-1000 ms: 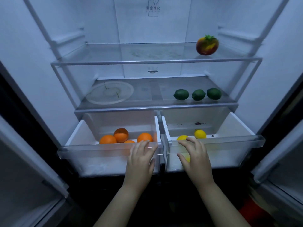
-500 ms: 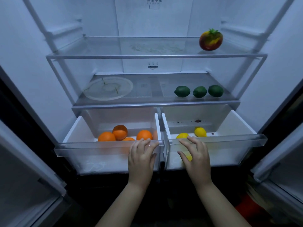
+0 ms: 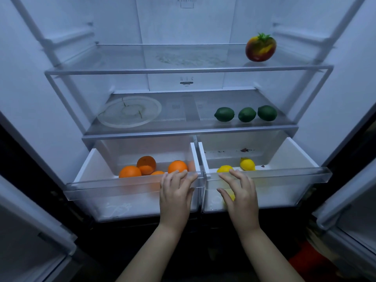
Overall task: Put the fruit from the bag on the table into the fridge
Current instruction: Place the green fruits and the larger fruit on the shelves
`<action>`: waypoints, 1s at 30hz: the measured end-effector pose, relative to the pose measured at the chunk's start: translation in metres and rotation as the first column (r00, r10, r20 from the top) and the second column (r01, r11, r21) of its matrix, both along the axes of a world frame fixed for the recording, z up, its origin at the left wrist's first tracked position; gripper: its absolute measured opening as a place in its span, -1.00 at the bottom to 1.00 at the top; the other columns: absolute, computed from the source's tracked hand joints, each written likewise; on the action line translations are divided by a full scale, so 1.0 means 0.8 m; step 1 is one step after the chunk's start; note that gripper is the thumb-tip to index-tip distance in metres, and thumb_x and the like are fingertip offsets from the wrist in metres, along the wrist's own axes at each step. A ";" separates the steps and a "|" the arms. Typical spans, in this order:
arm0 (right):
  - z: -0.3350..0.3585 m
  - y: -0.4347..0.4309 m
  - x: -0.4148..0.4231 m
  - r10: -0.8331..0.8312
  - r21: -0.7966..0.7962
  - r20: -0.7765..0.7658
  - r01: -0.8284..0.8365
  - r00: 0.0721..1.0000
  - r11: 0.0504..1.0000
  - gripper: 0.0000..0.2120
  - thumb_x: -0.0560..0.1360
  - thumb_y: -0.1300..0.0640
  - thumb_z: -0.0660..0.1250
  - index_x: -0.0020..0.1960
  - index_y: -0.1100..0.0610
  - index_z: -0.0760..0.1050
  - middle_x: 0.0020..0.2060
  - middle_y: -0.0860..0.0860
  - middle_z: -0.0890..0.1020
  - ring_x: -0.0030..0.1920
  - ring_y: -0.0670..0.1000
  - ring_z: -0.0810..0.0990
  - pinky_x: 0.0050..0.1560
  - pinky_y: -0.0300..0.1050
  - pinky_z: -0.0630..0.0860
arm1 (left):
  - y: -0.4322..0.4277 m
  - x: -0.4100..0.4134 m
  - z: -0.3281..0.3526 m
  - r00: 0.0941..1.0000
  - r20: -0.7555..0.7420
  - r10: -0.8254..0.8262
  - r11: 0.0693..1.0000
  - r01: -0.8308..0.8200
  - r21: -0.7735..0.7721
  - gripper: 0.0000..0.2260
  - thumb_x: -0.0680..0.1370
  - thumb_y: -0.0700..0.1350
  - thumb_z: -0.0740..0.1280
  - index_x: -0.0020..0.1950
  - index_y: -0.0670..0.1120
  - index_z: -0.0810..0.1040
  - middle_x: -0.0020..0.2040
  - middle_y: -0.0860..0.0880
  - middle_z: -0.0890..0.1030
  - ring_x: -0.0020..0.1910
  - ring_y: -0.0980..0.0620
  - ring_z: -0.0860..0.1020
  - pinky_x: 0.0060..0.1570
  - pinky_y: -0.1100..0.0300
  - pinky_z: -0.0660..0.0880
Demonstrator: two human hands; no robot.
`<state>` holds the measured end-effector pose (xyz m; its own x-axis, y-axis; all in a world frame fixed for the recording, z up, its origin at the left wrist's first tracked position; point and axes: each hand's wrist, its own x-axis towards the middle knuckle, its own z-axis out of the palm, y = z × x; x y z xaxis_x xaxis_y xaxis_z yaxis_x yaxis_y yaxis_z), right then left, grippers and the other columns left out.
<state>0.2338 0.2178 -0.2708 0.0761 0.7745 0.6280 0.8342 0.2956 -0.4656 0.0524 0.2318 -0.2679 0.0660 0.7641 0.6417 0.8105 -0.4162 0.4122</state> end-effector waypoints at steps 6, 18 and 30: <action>0.003 0.017 -0.004 0.009 0.007 -0.023 -0.009 1.000 1.000 -0.60 0.37 0.23 0.50 0.18 0.04 0.56 0.15 0.02 0.50 0.22 0.04 0.43 0.26 -0.16 0.33 | 0.015 -0.012 -0.014 0.999 -0.046 -0.025 0.997 0.028 0.069 -0.69 0.51 -0.09 0.30 0.25 0.05 0.51 0.19 -0.01 0.53 0.25 -0.04 0.39 0.46 0.05 0.02; 0.003 0.035 -0.004 -0.004 -0.018 -0.009 0.004 1.000 1.000 -0.61 0.38 0.21 0.49 0.18 0.02 0.56 0.16 0.01 0.50 0.21 0.04 0.43 0.23 -0.11 0.37 | 0.056 -0.013 -0.009 0.999 -0.042 -0.032 0.995 0.036 0.098 -0.70 0.50 -0.10 0.30 0.22 0.04 0.54 0.16 0.00 0.53 0.22 -0.02 0.41 0.42 -0.01 0.13; 0.006 0.094 -0.003 0.007 -0.012 0.009 -0.007 1.000 1.000 -0.61 0.39 0.22 0.48 0.19 0.02 0.55 0.17 0.04 0.51 0.24 0.07 0.42 0.33 -0.09 0.27 | 0.095 -0.020 -0.010 0.996 -0.080 -0.029 0.997 0.034 0.067 -0.67 0.50 -0.09 0.31 0.26 0.07 0.49 0.19 0.01 0.51 0.23 -0.04 0.43 0.47 0.05 0.01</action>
<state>0.2314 0.2927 -0.2661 0.0653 0.7826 0.6190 0.8361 0.2957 -0.4621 0.0367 0.3080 -0.2756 0.1422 0.7151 0.6844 0.8254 -0.4673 0.3167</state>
